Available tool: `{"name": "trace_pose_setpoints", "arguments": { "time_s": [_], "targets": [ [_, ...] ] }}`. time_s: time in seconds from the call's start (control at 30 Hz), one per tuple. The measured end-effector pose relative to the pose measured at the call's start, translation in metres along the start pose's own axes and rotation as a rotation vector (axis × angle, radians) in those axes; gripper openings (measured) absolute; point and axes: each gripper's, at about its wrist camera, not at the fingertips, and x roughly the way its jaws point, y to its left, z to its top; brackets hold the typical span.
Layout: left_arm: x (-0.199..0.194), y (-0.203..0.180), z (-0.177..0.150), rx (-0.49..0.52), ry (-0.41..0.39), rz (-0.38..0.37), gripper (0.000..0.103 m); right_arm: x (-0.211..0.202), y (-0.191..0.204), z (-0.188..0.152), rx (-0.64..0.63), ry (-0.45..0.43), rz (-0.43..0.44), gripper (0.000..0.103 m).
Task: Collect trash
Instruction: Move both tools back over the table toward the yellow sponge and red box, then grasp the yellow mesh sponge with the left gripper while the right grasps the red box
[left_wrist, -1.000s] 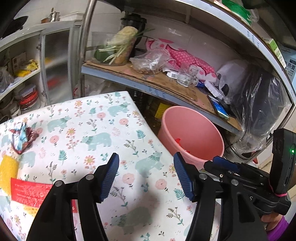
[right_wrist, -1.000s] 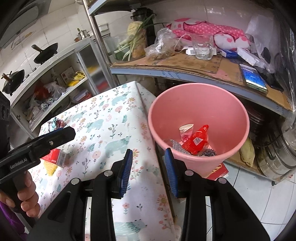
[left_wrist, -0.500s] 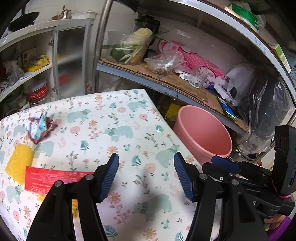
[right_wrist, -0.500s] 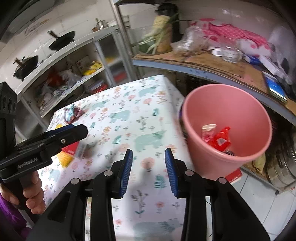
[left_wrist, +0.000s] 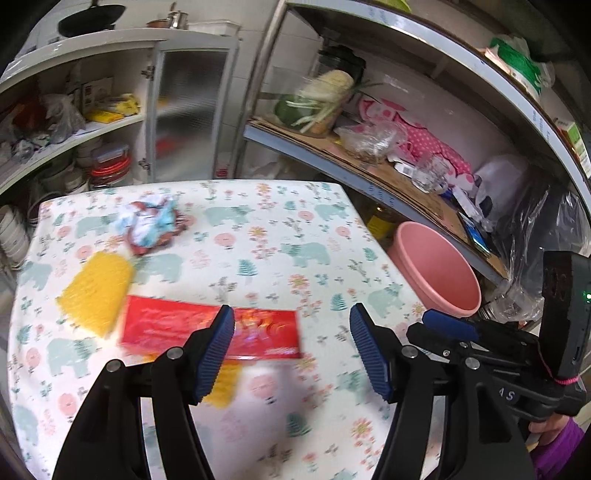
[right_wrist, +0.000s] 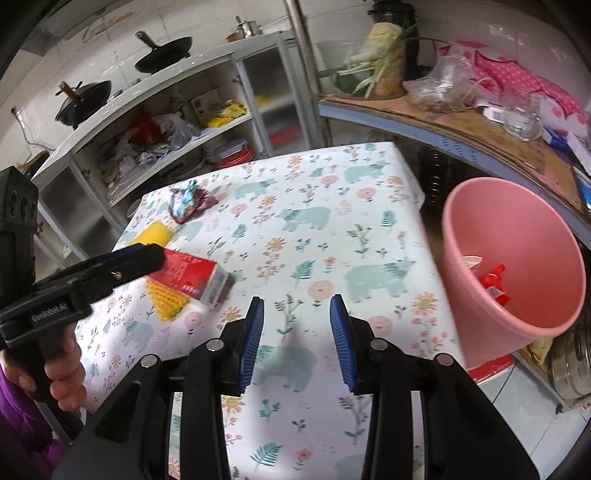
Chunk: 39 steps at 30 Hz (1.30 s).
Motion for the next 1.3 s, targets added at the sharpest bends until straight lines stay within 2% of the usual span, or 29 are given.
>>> {"name": "trace_pose_setpoints", "arguments": {
  "time_s": [0.07,0.4,0.63,0.9,1.0,1.3],
  "targets": [
    [-0.009,0.010,-0.003,-0.009,-0.012,0.015,0.065,0.001,0.004,-0.001,-0.008,0.001,0.011,0.047],
    [-0.044,0.071,-0.028,-0.096,-0.036,0.145,0.067,0.010,0.024,-0.002,-0.068,0.031,0.065,0.048],
    [-0.049,0.106,-0.049,-0.168,-0.003,0.216,0.067,0.017,0.052,0.014,-0.206,0.043,0.130,0.048],
    [-0.049,0.119,-0.054,-0.192,0.005,0.228,0.067,0.039,0.094,0.032,-0.417,0.119,0.183,0.048],
    [-0.048,0.122,-0.052,-0.189,0.011,0.229,0.067,0.055,0.109,0.038,-0.507,0.168,0.182,0.056],
    [-0.040,0.135,-0.037,-0.168,0.028,0.253,0.067,0.099,0.142,0.044,-0.708,0.272,0.204,0.056]
  ]
}}
